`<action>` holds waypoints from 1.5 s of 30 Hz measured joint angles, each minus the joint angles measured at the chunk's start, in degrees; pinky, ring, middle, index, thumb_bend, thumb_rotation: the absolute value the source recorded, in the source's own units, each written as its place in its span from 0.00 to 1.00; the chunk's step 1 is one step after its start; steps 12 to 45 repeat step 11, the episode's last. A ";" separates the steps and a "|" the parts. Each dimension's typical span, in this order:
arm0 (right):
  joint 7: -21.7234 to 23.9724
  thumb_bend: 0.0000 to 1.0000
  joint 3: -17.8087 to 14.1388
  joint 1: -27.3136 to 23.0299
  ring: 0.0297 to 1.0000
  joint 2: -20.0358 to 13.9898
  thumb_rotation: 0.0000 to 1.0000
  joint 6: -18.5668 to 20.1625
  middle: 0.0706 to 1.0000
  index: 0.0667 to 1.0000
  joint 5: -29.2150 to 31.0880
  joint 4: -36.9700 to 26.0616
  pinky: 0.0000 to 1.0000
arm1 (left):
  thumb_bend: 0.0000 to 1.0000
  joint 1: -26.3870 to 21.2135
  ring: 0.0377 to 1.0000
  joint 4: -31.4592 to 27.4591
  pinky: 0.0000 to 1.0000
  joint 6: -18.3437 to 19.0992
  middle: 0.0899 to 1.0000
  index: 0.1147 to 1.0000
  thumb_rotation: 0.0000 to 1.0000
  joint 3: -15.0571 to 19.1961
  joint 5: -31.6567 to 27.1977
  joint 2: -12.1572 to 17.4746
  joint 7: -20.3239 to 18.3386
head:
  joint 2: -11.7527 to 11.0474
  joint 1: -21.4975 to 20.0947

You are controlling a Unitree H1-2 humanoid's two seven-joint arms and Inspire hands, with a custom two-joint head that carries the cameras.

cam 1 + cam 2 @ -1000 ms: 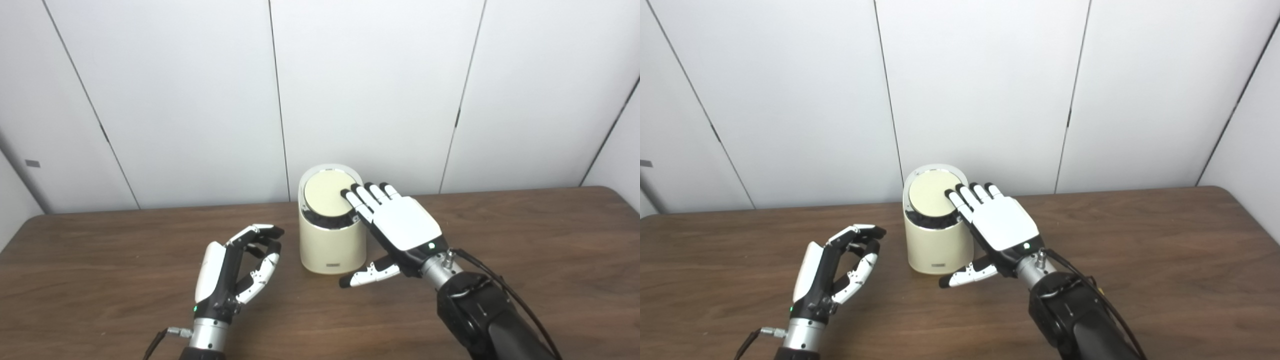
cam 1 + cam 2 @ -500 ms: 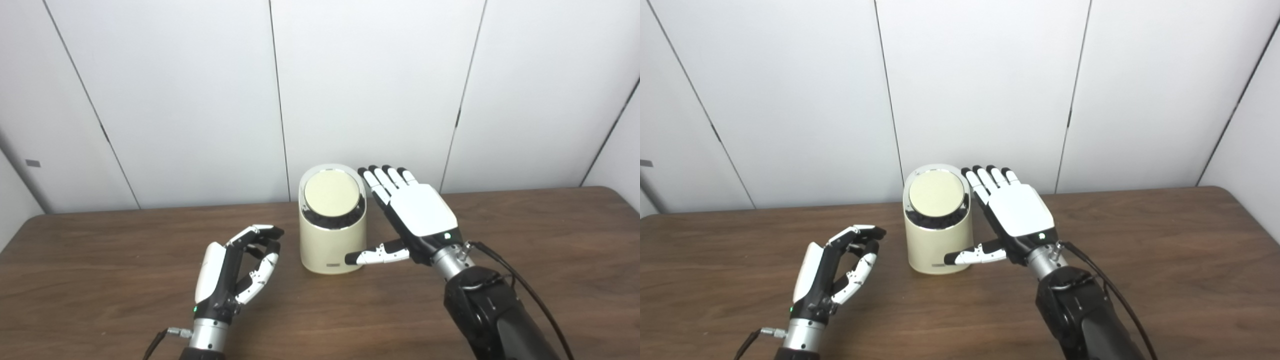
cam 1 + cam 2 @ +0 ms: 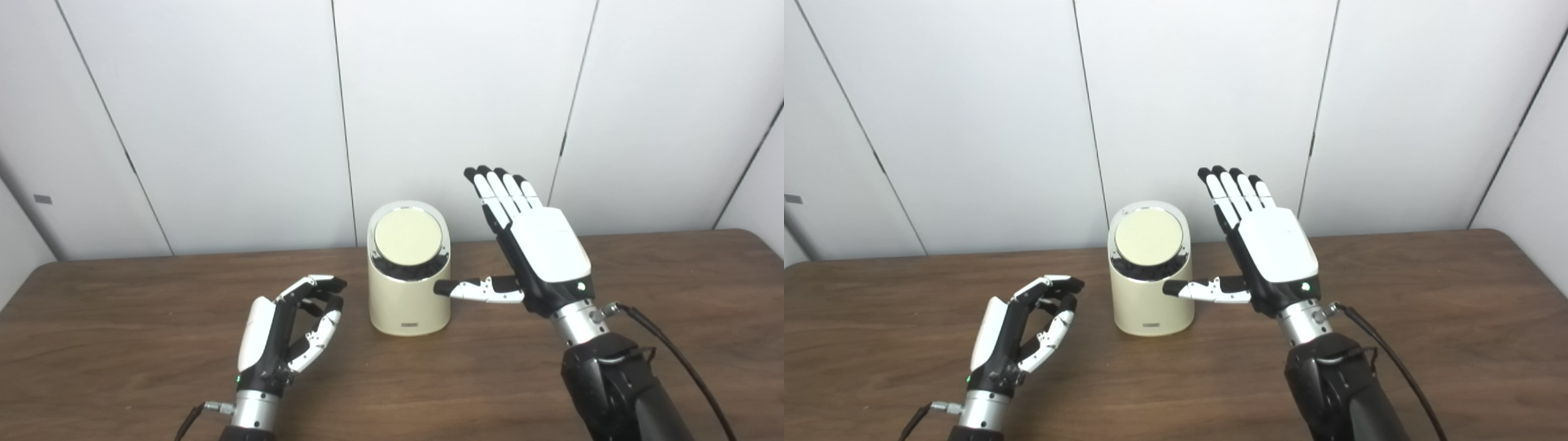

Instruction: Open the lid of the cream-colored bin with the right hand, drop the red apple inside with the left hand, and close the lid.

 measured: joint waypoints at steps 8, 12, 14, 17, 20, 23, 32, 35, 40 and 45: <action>-13.98 0.27 -3.25 5.75 0.78 2.97 0.55 -13.45 0.81 0.79 12.70 9.61 0.65 | 0.21 -0.02 0.62 0.16 0.52 -1.71 0.64 0.63 0.42 0.38 1.15 -0.30 3.28 | 0.35 0.44; -17.46 0.27 -3.82 6.45 0.77 2.96 0.54 -18.18 0.80 0.78 14.30 12.61 0.64 | 0.21 -0.01 0.62 0.16 0.52 -1.71 0.64 0.63 0.38 0.40 1.34 -0.30 3.91 | 0.53 0.61; -17.46 0.27 -3.82 6.45 0.77 2.96 0.54 -18.18 0.80 0.78 14.30 12.61 0.64 | 0.21 -0.01 0.62 0.16 0.52 -1.71 0.64 0.63 0.38 0.40 1.34 -0.30 3.91 | 0.53 0.61; -17.46 0.27 -3.82 6.45 0.77 2.96 0.54 -18.18 0.80 0.78 14.30 12.61 0.64 | 0.21 -0.01 0.62 0.16 0.52 -1.71 0.64 0.63 0.38 0.40 1.34 -0.30 3.91 | 0.53 0.61; -17.46 0.27 -3.82 6.45 0.77 2.96 0.54 -18.18 0.80 0.78 14.30 12.61 0.64 | 0.21 -0.01 0.62 0.16 0.52 -1.71 0.64 0.63 0.38 0.40 1.34 -0.30 3.91 | 0.53 0.61; -17.46 0.27 -3.82 6.45 0.77 2.96 0.54 -18.18 0.80 0.78 14.30 12.61 0.64 | 0.21 -0.01 0.62 0.16 0.52 -1.71 0.64 0.63 0.38 0.40 1.34 -0.30 3.91 | 0.53 0.61; -17.46 0.27 -3.82 6.45 0.77 2.96 0.54 -18.18 0.80 0.78 14.30 12.61 0.64 | 0.21 -0.01 0.62 0.16 0.52 -1.71 0.64 0.63 0.38 0.40 1.34 -0.30 3.91 | 0.53 0.61; -17.46 0.27 -3.82 6.45 0.77 2.96 0.54 -18.18 0.80 0.78 14.30 12.61 0.64 | 0.21 -0.01 0.62 0.16 0.52 -1.71 0.64 0.63 0.38 0.40 1.34 -0.30 3.91 | 0.53 0.61; -17.46 0.27 -3.82 6.45 0.77 2.96 0.54 -18.18 0.80 0.78 14.30 12.61 0.64 | 0.21 -0.01 0.62 0.16 0.52 -1.71 0.64 0.63 0.38 0.40 1.34 -0.30 3.91 | 0.53 0.61; -17.46 0.27 -3.82 6.45 0.77 2.96 0.54 -18.18 0.80 0.78 14.30 12.61 0.64 | 0.21 -0.01 0.62 0.16 0.52 -1.71 0.64 0.63 0.38 0.40 1.34 -0.30 3.91 | 0.53 0.61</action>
